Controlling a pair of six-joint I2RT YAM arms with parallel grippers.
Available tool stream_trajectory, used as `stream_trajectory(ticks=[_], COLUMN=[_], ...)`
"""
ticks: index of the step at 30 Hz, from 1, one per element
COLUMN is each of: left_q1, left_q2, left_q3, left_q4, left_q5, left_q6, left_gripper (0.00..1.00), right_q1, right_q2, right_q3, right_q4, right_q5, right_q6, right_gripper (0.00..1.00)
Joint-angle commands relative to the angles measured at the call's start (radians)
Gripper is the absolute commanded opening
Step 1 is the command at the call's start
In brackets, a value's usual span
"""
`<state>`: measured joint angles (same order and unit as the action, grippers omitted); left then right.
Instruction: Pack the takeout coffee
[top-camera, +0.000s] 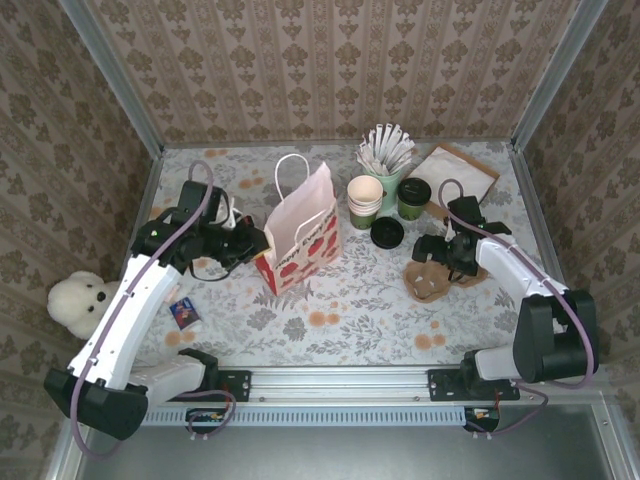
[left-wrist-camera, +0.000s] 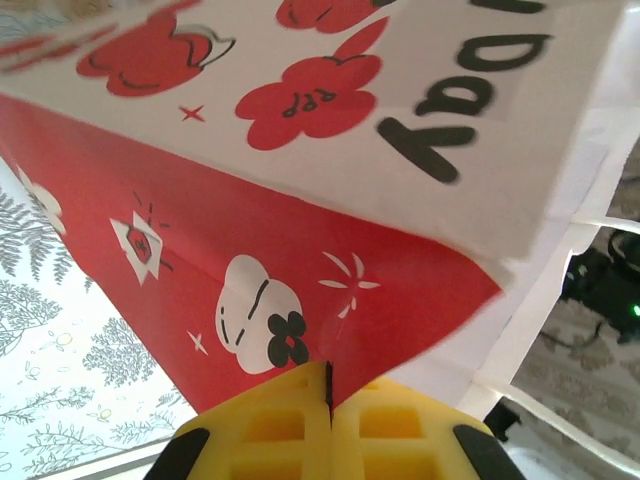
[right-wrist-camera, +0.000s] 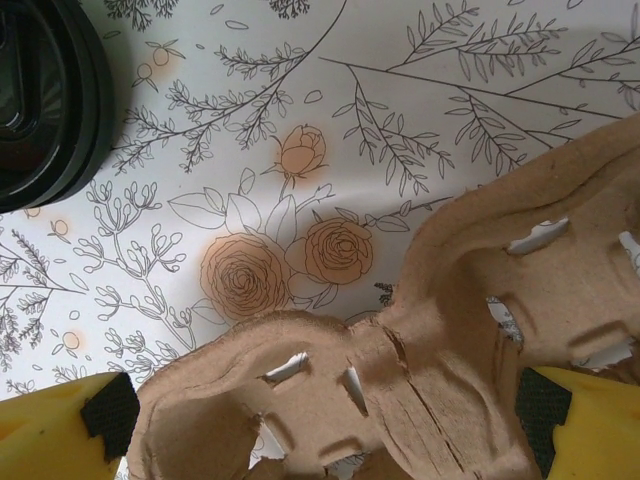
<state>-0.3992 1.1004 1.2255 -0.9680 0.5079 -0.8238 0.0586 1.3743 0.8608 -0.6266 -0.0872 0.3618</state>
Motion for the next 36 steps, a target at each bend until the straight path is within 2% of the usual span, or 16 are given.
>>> stream_trajectory(ticks=[1,7,13,15,22,26,30,32,36], left_q1=[0.014,0.055,0.055,0.056,0.071,0.092,0.108,0.115,0.125], left_q2=[0.018,0.049,0.061,0.051,0.03,0.001,-0.009,-0.007,-0.02], left_q3=[0.054,0.098,0.105,0.094,0.064,0.04,0.01,0.008,0.011], left_q4=[-0.102,-0.159,-0.161,-0.13,-0.062,-0.003,0.057,0.076,0.104], left_q5=[0.082,0.089,0.045,0.058,0.079,0.082,0.092,0.086,0.058], left_q6=[0.16,0.251,0.28,0.276,0.276,0.27,0.239,0.224,0.21], left_gripper=[0.01,0.18,0.3,0.4,0.71,0.82,0.88,1.0,1.0], right_q1=[-0.002,0.027,0.097,0.123,0.199,0.255,0.274,0.285,0.309], right_q2=[0.036,0.023,-0.082,-0.106,-0.116,-0.123,-0.119,-0.118,-0.079], right_q3=[-0.031,-0.094,-0.143,-0.147,-0.143,-0.15,-0.166,-0.173,-0.153], right_q4=[0.022,0.042,0.056,0.051,-0.021,-0.042,-0.043,-0.035,-0.053], right_q5=[-0.027,-0.095,-0.134,-0.134,-0.044,0.013,0.026,0.028,0.05], right_q6=[0.014,0.107,0.219,0.226,0.142,0.12,0.121,0.124,0.148], right_gripper=[1.0,1.0,1.0,1.0,0.95,0.89,0.85,0.83,0.75])
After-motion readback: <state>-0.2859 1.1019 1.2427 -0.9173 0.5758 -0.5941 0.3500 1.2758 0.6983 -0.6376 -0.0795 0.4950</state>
